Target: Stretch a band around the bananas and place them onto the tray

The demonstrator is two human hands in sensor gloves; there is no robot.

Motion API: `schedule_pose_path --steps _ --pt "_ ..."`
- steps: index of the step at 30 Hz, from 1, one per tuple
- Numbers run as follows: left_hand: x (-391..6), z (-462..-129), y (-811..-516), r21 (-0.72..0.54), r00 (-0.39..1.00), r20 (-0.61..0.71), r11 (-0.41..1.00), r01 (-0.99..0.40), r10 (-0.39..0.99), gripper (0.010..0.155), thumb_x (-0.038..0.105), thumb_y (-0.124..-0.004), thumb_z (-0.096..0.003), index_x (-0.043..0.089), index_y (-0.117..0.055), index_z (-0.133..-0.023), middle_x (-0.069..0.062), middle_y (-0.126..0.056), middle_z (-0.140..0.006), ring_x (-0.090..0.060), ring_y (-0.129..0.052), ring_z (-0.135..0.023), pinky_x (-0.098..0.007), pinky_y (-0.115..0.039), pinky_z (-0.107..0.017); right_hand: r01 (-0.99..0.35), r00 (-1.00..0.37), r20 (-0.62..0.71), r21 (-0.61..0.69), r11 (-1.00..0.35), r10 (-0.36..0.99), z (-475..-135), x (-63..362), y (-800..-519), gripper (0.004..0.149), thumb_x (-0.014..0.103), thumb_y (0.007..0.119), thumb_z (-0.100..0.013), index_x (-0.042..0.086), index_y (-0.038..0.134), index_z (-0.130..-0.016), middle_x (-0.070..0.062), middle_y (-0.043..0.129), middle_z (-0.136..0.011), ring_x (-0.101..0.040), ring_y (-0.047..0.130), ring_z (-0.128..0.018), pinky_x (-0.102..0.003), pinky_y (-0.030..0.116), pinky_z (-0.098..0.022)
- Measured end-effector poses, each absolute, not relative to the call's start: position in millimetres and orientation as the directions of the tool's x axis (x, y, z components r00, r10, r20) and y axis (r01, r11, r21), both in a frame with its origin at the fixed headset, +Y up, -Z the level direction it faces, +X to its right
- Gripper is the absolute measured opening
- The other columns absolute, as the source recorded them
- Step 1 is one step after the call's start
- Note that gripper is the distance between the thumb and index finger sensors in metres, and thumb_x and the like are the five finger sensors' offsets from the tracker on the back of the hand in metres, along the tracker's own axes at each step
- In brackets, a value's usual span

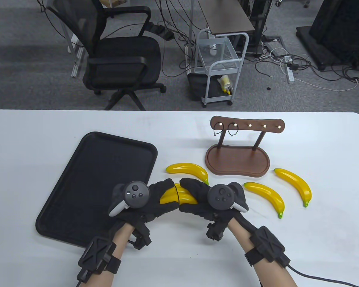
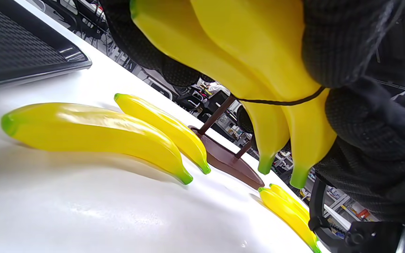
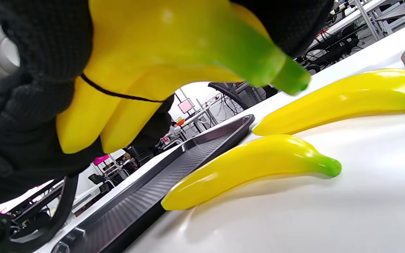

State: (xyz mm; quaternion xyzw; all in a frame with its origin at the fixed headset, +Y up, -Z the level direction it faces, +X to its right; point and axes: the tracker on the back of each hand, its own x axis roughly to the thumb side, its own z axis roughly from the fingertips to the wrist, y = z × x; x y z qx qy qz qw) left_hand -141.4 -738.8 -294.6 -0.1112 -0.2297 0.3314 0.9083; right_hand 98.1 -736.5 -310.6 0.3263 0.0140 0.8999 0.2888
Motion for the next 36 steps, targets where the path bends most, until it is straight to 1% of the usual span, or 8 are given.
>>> schedule_pose_path --steps 5,8,14,18,21,23,30,36 --pt "-144.4 -296.5 -739.8 -0.365 0.669 0.319 0.739 -0.567 0.671 0.083 0.066 -0.075 -0.0524 0.019 -0.049 -0.116 -0.007 -0.066 -0.118 -0.033 -0.080 -0.100 -0.052 -0.064 -0.079 -0.493 -0.635 0.593 0.180 -0.851 0.494 -309.4 97.1 -734.8 0.086 0.054 0.079 -0.048 0.011 0.042 -0.113 -0.016 0.056 -0.114 -0.040 0.071 -0.098 -0.054 0.070 -0.065" --pt "-147.5 -299.2 -741.6 -0.392 0.647 0.279 0.699 -0.598 0.709 0.083 0.067 -0.074 -0.0532 0.016 -0.051 -0.115 -0.009 -0.069 -0.117 -0.034 -0.084 -0.096 -0.053 -0.067 -0.076 -0.491 -0.641 0.604 0.151 -0.858 0.473 -308.8 96.8 -732.9 0.085 0.051 0.081 -0.049 0.012 0.040 -0.113 -0.015 0.054 -0.114 -0.039 0.069 -0.100 -0.051 0.070 -0.066" --pt "-152.7 -303.7 -748.9 -0.492 0.516 0.140 0.512 -0.704 0.845 0.083 0.065 -0.073 -0.0561 0.010 -0.052 -0.115 -0.015 -0.071 -0.114 -0.038 -0.087 -0.090 -0.055 -0.070 -0.071 -0.466 -0.674 0.636 0.027 -0.884 0.375 -303.0 93.6 -724.7 0.077 0.039 0.084 -0.050 0.016 0.043 -0.111 -0.010 0.057 -0.113 -0.035 0.072 -0.098 -0.048 0.071 -0.067" --pt "-154.2 -304.4 -750.3 -0.515 0.481 0.088 0.453 -0.727 0.872 0.084 0.066 -0.071 -0.0570 0.008 -0.053 -0.115 -0.017 -0.071 -0.113 -0.039 -0.089 -0.087 -0.055 -0.072 -0.068 -0.457 -0.691 0.642 -0.033 -0.889 0.332 -299.7 91.7 -721.4 0.075 0.034 0.084 -0.050 0.017 0.041 -0.110 -0.008 0.058 -0.112 -0.032 0.073 -0.097 -0.047 0.071 -0.067" --pt "-153.8 -305.0 -751.9 -0.541 0.457 0.056 0.412 -0.733 0.888 0.084 0.065 -0.071 -0.0576 0.006 -0.053 -0.114 -0.019 -0.072 -0.112 -0.040 -0.091 -0.085 -0.055 -0.074 -0.066 -0.455 -0.696 0.644 -0.054 -0.889 0.318 -298.5 91.3 -720.3 0.077 0.033 0.085 -0.050 0.017 0.040 -0.110 -0.008 0.057 -0.111 -0.031 0.073 -0.097 -0.046 0.072 -0.066" --pt "-153.6 -305.0 -754.1 -0.564 0.436 0.026 0.374 -0.736 0.899 0.084 0.065 -0.070 -0.0581 0.005 -0.053 -0.114 -0.020 -0.072 -0.112 -0.041 -0.091 -0.084 -0.054 -0.075 -0.064 -0.453 -0.694 0.650 -0.062 -0.889 0.309 -297.9 90.6 -719.9 0.075 0.032 0.086 -0.050 0.018 0.042 -0.109 -0.006 0.060 -0.110 -0.030 0.076 -0.095 -0.045 0.074 -0.065" --pt "-154.1 -305.8 -756.9 -0.580 0.430 0.011 0.356 -0.733 0.903 0.082 0.063 -0.069 -0.0592 0.005 -0.052 -0.115 -0.021 -0.070 -0.114 -0.043 -0.090 -0.087 -0.055 -0.075 -0.065 -0.450 -0.698 0.649 -0.066 -0.891 0.304 -297.2 89.9 -719.7 0.072 0.031 0.088 -0.048 0.016 0.050 -0.108 -0.007 0.068 -0.106 -0.030 0.081 -0.091 -0.044 0.076 -0.063" --pt "-153.9 -303.7 -745.4 -0.545 0.483 0.083 0.445 -0.710 0.872 0.079 0.061 -0.066 -0.0605 0.008 -0.050 -0.116 -0.021 -0.065 -0.117 -0.045 -0.083 -0.094 -0.056 -0.071 -0.068 -0.474 -0.694 0.639 -0.060 -0.879 0.330 -297.8 91.2 -717.9 0.072 0.031 0.088 -0.048 0.016 0.051 -0.107 -0.007 0.069 -0.105 -0.030 0.082 -0.091 -0.044 0.077 -0.063"
